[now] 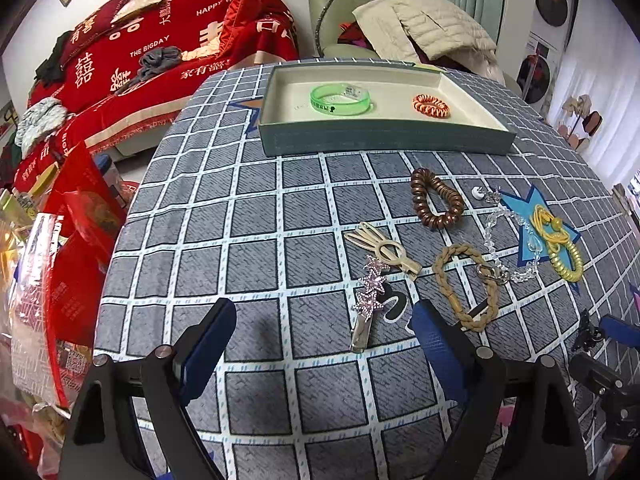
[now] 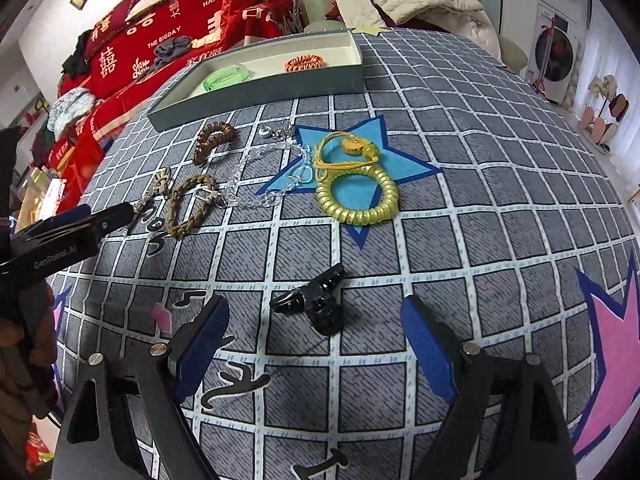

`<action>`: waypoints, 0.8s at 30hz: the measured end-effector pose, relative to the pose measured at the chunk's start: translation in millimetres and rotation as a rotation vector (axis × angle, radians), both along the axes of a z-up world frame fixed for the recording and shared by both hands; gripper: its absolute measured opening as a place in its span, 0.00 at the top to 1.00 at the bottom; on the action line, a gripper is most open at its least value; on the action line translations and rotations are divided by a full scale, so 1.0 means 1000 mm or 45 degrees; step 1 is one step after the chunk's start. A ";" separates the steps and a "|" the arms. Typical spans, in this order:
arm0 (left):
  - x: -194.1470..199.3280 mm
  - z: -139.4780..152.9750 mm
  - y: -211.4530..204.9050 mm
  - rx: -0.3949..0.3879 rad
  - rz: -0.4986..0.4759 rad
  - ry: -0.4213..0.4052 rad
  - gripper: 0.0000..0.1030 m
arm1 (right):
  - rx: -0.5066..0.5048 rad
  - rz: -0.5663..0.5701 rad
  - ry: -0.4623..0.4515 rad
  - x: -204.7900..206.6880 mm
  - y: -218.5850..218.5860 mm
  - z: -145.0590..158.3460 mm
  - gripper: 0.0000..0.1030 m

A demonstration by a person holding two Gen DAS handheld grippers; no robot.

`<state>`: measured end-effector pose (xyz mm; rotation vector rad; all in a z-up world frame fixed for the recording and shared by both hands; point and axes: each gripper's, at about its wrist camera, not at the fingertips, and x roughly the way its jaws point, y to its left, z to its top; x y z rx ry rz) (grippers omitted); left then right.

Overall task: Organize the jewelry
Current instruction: 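Move the left tool to the silver star hairpin while the right tool reaches the black hair clip, then close the left tool on the star hairpin while the right tool grips the black clip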

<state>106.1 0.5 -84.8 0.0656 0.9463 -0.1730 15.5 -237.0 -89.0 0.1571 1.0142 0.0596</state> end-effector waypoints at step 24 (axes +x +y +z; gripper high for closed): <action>-0.001 -0.004 -0.020 0.002 -0.138 0.022 0.62 | -0.168 0.080 -0.037 0.001 0.020 0.001 0.61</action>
